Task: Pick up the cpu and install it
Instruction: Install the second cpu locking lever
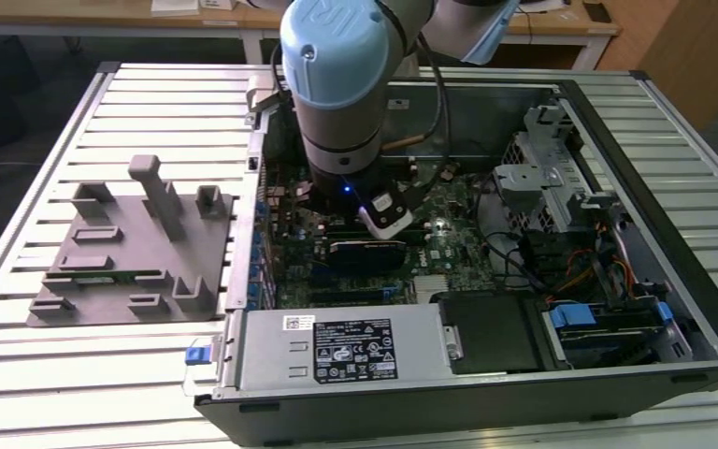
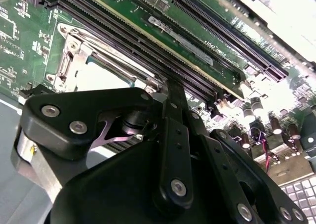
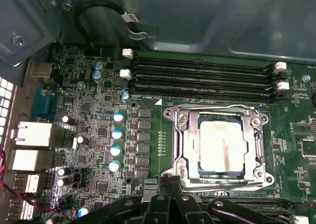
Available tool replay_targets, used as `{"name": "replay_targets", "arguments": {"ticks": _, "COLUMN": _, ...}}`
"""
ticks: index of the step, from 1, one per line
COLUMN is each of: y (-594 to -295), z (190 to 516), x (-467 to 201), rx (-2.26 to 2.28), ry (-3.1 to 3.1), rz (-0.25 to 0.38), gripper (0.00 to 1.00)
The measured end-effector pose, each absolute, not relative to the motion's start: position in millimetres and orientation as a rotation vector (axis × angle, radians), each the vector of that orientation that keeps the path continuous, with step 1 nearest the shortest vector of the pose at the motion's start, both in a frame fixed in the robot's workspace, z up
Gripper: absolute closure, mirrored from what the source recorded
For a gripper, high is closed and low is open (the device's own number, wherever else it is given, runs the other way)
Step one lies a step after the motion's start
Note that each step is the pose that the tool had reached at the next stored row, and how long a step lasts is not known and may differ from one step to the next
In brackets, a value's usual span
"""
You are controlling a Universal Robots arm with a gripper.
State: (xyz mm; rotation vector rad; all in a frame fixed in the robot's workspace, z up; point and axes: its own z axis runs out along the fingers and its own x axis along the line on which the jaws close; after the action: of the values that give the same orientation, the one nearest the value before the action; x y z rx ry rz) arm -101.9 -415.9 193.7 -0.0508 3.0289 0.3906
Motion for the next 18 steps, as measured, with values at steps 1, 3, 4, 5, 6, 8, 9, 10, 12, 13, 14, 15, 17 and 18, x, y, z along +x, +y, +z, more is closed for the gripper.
{"name": "replay_targets", "arguments": {"ticks": 1, "y": -415.9, "z": 193.4, "x": -102.1, "rx": -0.051, "ry": 3.028, "rz": 0.395, "gripper": 0.89}}
{"name": "replay_targets", "arguments": {"ticks": 3, "y": -415.8, "z": 192.9, "x": -102.3, "rx": -0.05, "ry": 3.027, "rz": 0.405, "gripper": 0.89}}
{"name": "replay_targets", "arguments": {"ticks": 4, "y": -415.8, "z": 192.6, "x": -102.4, "rx": -0.05, "ry": 3.026, "rz": 0.409, "gripper": 0.89}}
{"name": "replay_targets", "arguments": {"ticks": 5, "y": -415.8, "z": 192.3, "x": -102.4, "rx": -0.049, "ry": 3.026, "rz": 0.412, "gripper": 0.89}}
{"name": "replay_targets", "arguments": {"ticks": 6, "y": -415.8, "z": 191.9, "x": -102.5, "rx": -0.049, "ry": 3.025, "rz": 0.414, "gripper": 0.89}}
{"name": "replay_targets", "arguments": {"ticks": 8, "y": -415.8, "z": 190.9, "x": -102.6, "rx": -0.049, "ry": 3.025, "rz": 0.417, "gripper": 0.89}}
{"name": "replay_targets", "arguments": {"ticks": 9, "y": -415.8, "z": 190.3, "x": -102.7, "rx": -0.049, "ry": 3.025, "rz": 0.419, "gripper": 0.89}}
{"name": "replay_targets", "arguments": {"ticks": 10, "y": -415.8, "z": 189.8, "x": -102.7, "rx": -0.049, "ry": 3.024, "rz": 0.421, "gripper": 0.89}}
{"name": "replay_targets", "arguments": {"ticks": 12, "y": -415.8, "z": 189.0, "x": -102.8, "rx": -0.049, "ry": 3.024, "rz": 0.424, "gripper": 0.89}}
{"name": "replay_targets", "arguments": {"ticks": 13, "y": -415.8, "z": 188.9, "x": -102.8, "rx": -0.049, "ry": 3.024, "rz": 0.424, "gripper": 0.89}}
{"name": "replay_targets", "arguments": {"ticks": 14, "y": -415.8, "z": 188.9, "x": -102.8, "rx": -0.049, "ry": 3.024, "rz": 0.424, "gripper": 0.89}}
{"name": "replay_targets", "arguments": {"ticks": 15, "y": -415.8, "z": 188.9, "x": -102.8, "rx": -0.049, "ry": 3.024, "rz": 0.424, "gripper": 0.89}}
{"name": "replay_targets", "arguments": {"ticks": 17, "y": -415.8, "z": 188.8, "x": -102.8, "rx": -0.049, "ry": 3.024, "rz": 0.425, "gripper": 0.89}}
{"name": "replay_targets", "arguments": {"ticks": 18, "y": -415.8, "z": 188.8, "x": -102.8, "rx": -0.049, "ry": 3.024, "rz": 0.424, "gripper": 0.89}}
